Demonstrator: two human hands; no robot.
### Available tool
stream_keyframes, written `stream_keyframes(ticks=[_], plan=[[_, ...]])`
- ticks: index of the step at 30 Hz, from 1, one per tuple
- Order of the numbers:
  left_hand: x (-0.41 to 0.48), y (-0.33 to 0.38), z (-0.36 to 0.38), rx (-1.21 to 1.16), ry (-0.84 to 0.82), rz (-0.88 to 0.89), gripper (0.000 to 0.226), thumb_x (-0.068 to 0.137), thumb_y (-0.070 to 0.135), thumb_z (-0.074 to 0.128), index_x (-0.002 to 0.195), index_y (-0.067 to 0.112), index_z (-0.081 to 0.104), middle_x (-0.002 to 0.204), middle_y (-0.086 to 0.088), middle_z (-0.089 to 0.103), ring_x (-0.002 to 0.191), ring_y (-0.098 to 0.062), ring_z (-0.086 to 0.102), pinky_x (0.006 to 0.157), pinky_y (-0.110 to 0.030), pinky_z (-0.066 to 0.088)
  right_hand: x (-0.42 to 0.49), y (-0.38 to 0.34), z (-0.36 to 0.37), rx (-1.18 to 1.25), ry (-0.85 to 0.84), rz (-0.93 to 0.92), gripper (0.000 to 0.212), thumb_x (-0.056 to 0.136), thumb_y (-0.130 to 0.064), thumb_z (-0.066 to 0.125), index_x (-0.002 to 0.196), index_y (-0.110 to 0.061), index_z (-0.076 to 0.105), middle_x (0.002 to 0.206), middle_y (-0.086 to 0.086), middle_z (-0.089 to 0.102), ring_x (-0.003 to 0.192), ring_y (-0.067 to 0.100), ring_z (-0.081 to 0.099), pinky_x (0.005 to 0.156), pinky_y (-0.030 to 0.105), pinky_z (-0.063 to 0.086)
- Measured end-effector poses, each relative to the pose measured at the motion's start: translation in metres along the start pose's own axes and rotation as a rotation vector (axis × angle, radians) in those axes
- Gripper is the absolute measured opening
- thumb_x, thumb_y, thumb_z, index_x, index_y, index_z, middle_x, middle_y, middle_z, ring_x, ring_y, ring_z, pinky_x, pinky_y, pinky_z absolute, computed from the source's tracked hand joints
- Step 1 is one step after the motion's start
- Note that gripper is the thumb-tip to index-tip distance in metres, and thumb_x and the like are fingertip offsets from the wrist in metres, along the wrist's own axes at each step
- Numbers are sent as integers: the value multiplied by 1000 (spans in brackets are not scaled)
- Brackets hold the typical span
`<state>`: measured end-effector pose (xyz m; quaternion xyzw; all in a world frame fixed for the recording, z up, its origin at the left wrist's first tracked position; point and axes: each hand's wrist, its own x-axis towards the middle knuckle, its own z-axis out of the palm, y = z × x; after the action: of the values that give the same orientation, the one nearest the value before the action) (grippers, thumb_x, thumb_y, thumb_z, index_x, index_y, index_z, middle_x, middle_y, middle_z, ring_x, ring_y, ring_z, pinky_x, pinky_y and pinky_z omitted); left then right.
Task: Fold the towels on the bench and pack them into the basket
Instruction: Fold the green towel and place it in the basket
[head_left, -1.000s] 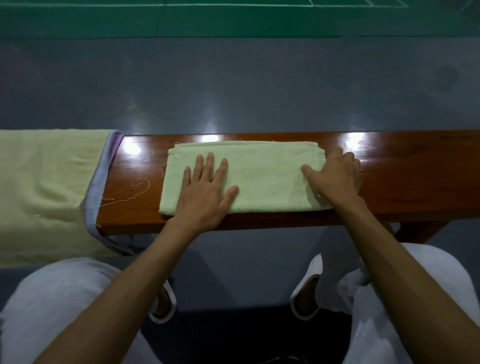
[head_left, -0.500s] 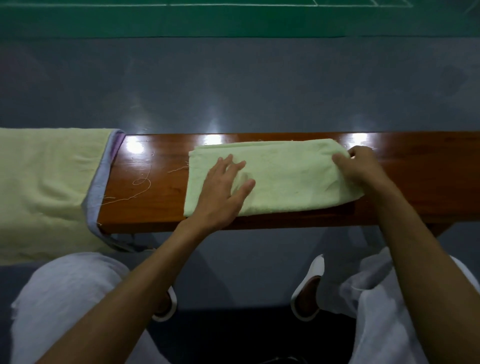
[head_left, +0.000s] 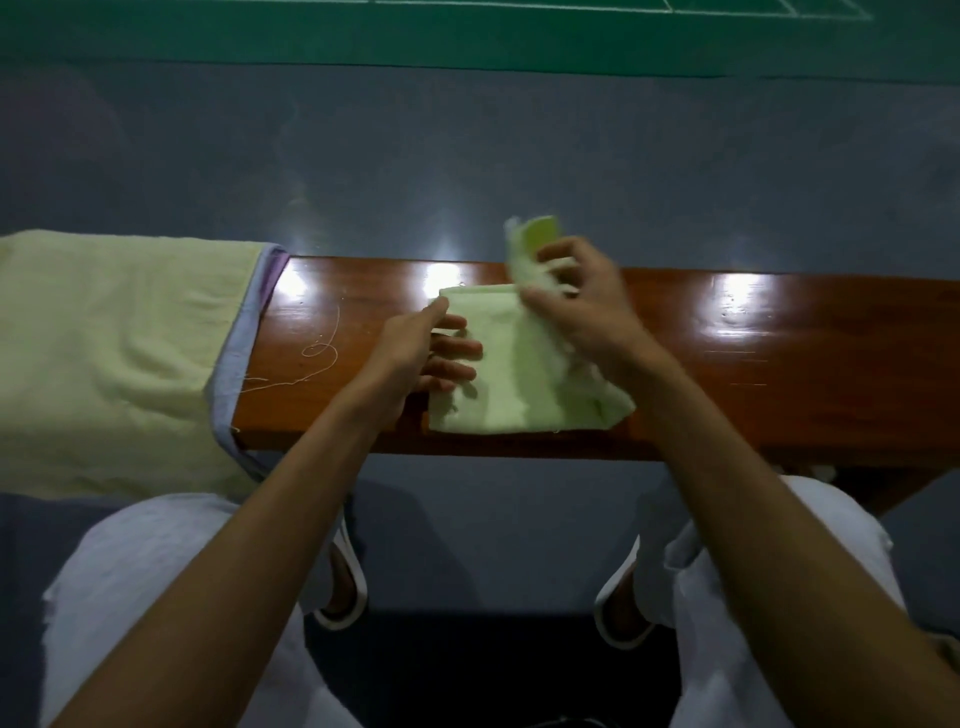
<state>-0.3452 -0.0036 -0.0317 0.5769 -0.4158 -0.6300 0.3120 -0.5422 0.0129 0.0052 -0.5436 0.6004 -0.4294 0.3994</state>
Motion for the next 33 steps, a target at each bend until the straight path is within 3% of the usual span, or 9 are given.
stream_keyframes(ticks=[4,10,14,19,22,24,27,29,33], plan=[[6,-3,2,60,72,30,40,103,47,55,112,11,72,91,-6,78,66,-18,73,51,-26,50,-8,2,31,-39,-141,-69,35,94,-3,68,125,-14,55,110,9,68,85,24,72,65,34,62],[7,-9,8,94,137,135,31,92,6,71,123,5,67,111,-10,73,99,-24,73,80,-34,61,1,16,-9,-81,53,40,23,98,-8,63,120,-14,57,113,8,67,85,20,70,62,26,57],[8,-6,6,-1,199,126,16,88,-3,63,93,13,64,104,-12,71,100,-33,70,84,-50,60,4,34,-28,-227,189,50,19,97,-13,65,114,-20,58,109,0,64,96,17,67,76,35,62],[9,-15,0,373,285,186,13,93,26,69,91,18,59,99,-2,67,92,-21,66,70,-34,53,-3,40,-22,-410,164,5,27,95,-15,67,120,-16,57,109,-3,62,101,16,63,85,32,57],[11,-25,-2,913,587,319,47,89,62,62,107,19,57,103,3,61,87,-16,57,73,-34,52,-8,41,-9,-638,222,-138,30,93,-20,67,121,-15,56,113,-1,60,100,14,58,84,32,55],[9,-27,3,1036,657,478,57,91,66,56,120,16,53,115,-2,53,96,-17,49,79,-33,46,-11,40,1,-771,228,-257,35,93,-24,66,125,-14,56,121,4,58,107,17,53,87,32,51],[7,-27,18,1095,449,719,56,103,53,43,143,14,46,144,-10,48,132,-27,45,107,-41,39,-12,41,18,-881,110,-323,53,98,-32,57,145,-10,45,151,11,46,142,27,39,115,44,38],[9,-32,26,1198,243,770,61,108,50,27,161,20,26,168,-7,23,157,-25,14,127,-46,16,-11,47,27,-981,-38,-280,63,104,-35,44,159,-10,25,169,11,19,157,29,10,126,51,17],[18,-48,30,1287,81,599,69,105,59,4,164,25,-5,171,-1,-14,156,-16,-21,127,-45,-10,-7,66,27,-1111,-214,-172,68,107,-43,20,163,-14,-3,171,6,-10,157,23,-15,128,52,0]])
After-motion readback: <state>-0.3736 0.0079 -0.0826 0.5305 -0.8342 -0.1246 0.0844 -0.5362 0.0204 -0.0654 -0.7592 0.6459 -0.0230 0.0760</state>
